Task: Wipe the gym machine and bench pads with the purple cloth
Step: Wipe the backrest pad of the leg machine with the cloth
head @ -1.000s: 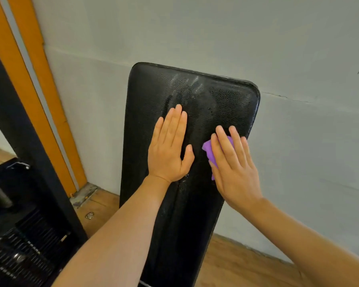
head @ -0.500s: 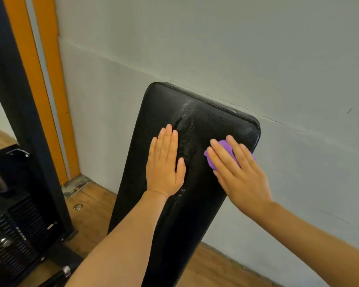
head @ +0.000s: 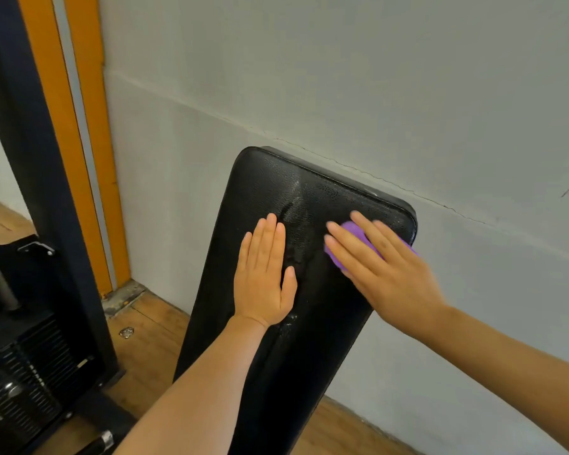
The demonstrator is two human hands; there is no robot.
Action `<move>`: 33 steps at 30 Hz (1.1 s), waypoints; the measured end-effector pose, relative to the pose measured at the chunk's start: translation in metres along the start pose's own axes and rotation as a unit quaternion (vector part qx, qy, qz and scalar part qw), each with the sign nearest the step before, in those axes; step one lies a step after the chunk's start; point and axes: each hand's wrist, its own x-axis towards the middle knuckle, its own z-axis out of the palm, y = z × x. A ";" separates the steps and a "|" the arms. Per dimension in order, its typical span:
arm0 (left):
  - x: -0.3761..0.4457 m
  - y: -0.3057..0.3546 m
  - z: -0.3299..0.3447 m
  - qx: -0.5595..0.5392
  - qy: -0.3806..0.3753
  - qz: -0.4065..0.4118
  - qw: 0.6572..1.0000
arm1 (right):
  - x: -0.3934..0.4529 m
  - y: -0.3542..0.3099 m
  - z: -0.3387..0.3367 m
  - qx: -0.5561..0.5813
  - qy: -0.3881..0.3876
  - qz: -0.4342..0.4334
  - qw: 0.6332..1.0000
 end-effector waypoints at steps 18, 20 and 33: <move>0.000 -0.001 -0.002 -0.001 -0.016 -0.016 1.000 | -0.009 0.016 -0.006 0.017 -0.006 -0.006 1.000; 0.001 -0.001 -0.001 0.003 -0.021 -0.020 1.000 | 0.005 0.019 -0.002 0.015 -0.006 -0.010 1.000; -0.001 -0.002 -0.002 0.010 -0.022 -0.020 1.000 | 0.072 0.005 0.002 0.023 -0.053 -0.015 0.998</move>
